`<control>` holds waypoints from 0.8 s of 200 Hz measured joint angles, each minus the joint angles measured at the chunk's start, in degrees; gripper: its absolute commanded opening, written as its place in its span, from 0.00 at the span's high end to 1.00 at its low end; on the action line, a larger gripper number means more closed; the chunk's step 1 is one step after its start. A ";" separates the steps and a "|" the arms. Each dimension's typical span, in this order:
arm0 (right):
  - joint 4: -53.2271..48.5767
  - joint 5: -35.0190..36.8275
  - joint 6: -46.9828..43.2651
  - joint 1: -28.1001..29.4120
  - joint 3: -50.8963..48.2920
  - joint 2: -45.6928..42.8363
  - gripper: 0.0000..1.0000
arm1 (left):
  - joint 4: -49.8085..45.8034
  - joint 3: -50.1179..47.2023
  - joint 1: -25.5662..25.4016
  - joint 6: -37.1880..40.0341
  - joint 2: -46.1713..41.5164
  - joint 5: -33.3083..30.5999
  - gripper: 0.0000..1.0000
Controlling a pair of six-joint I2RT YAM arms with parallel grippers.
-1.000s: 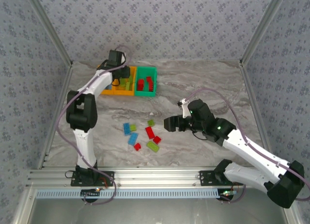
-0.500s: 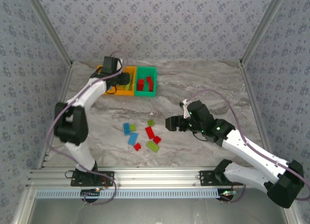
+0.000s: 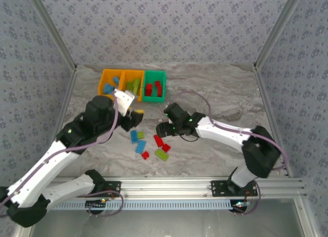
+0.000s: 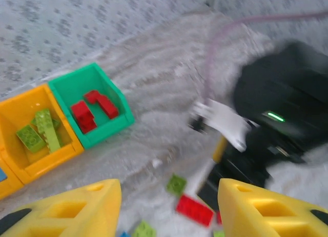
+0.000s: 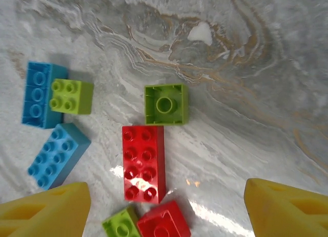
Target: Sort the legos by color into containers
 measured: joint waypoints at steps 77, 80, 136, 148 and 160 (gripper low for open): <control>0.70 -0.50 -2.75 -0.11 11.43 16.79 0.38 | -6.84 -11.58 -3.87 9.49 -7.30 2.75 0.06; 0.72 -0.42 -2.89 -0.11 11.72 17.31 0.39 | -6.82 -11.58 -3.85 9.94 -7.02 2.84 0.06; -0.02 2.73 -3.41 -0.04 12.66 19.15 0.66 | -6.58 -12.70 -3.89 11.06 -5.20 2.23 0.03; 0.68 3.85 -4.04 -0.04 11.87 17.07 0.69 | -6.43 -12.90 -3.76 11.15 -5.95 1.31 0.03; 2.82 4.72 -4.81 -0.07 10.54 13.55 0.71 | -6.19 -12.92 -3.06 10.95 -6.93 0.42 0.03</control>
